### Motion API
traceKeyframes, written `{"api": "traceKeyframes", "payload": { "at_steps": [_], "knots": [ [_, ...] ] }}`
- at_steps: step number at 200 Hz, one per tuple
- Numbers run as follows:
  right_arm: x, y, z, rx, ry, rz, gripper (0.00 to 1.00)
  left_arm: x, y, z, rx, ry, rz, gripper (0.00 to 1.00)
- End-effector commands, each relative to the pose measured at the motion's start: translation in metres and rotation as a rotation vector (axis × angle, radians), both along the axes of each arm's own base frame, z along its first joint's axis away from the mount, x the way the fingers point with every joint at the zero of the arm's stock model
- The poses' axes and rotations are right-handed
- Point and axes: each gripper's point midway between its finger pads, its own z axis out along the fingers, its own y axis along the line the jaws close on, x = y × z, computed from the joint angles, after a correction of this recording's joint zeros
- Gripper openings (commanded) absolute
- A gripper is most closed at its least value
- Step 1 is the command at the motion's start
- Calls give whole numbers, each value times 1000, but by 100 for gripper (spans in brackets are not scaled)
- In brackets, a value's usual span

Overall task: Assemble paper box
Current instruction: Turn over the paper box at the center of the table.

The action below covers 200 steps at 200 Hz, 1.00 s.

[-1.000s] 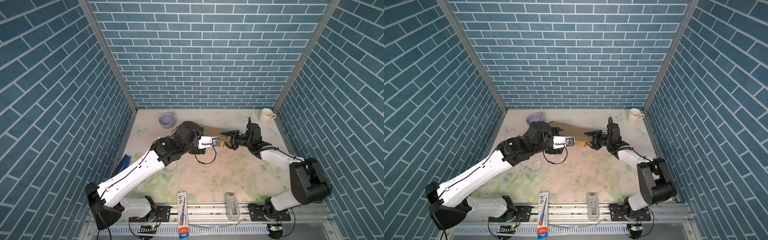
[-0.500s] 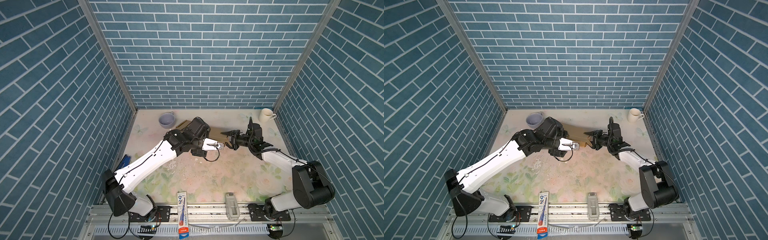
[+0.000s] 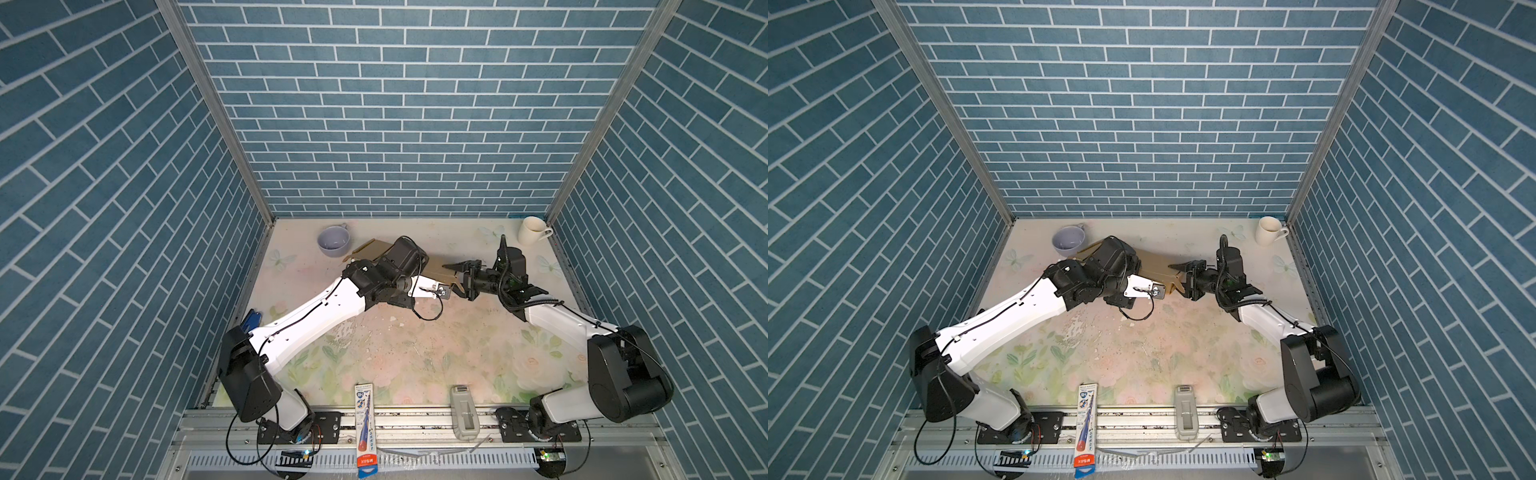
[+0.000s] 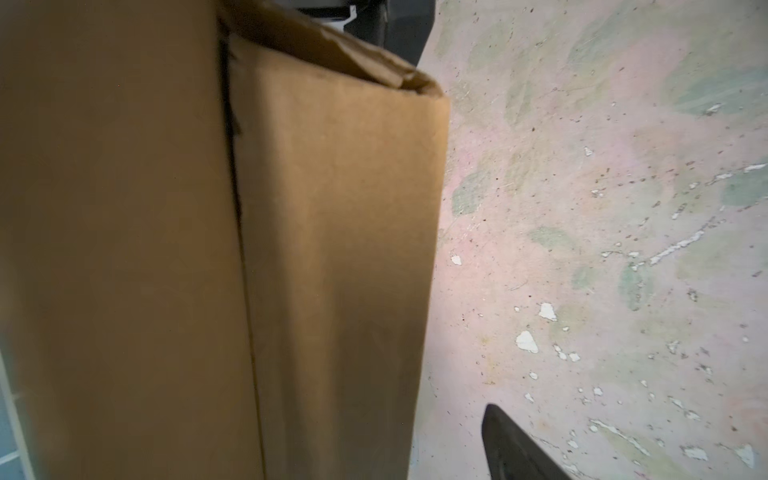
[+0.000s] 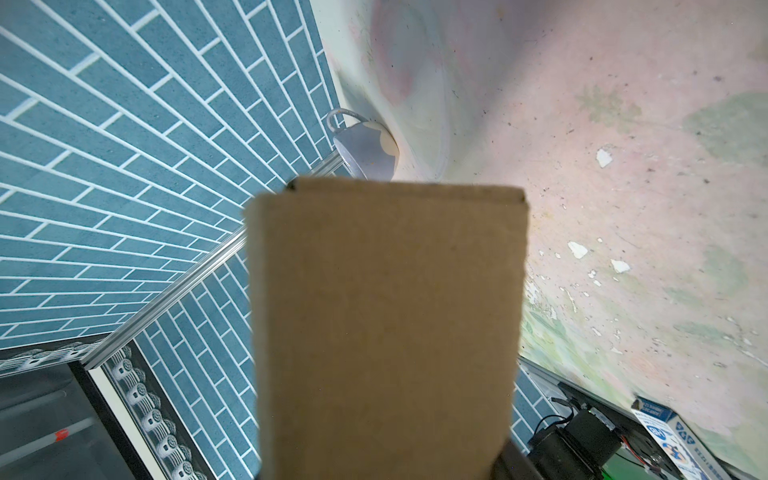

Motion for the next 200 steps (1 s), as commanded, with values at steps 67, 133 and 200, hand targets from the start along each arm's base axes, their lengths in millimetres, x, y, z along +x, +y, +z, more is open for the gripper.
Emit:
{"api": "traceKeyframes", "payload": {
  "at_steps": [67,133,200],
  "knots": [
    [-5,1,21,72,4,-3,32,25,-10,-15,19,-67,11,67],
    [-4,2,20,87,3,-9,35,24,-8,-12,23,-73,13,51],
    [-4,3,23,100,-12,0,58,22,-5,-7,31,-72,14,49]
  ]
}}
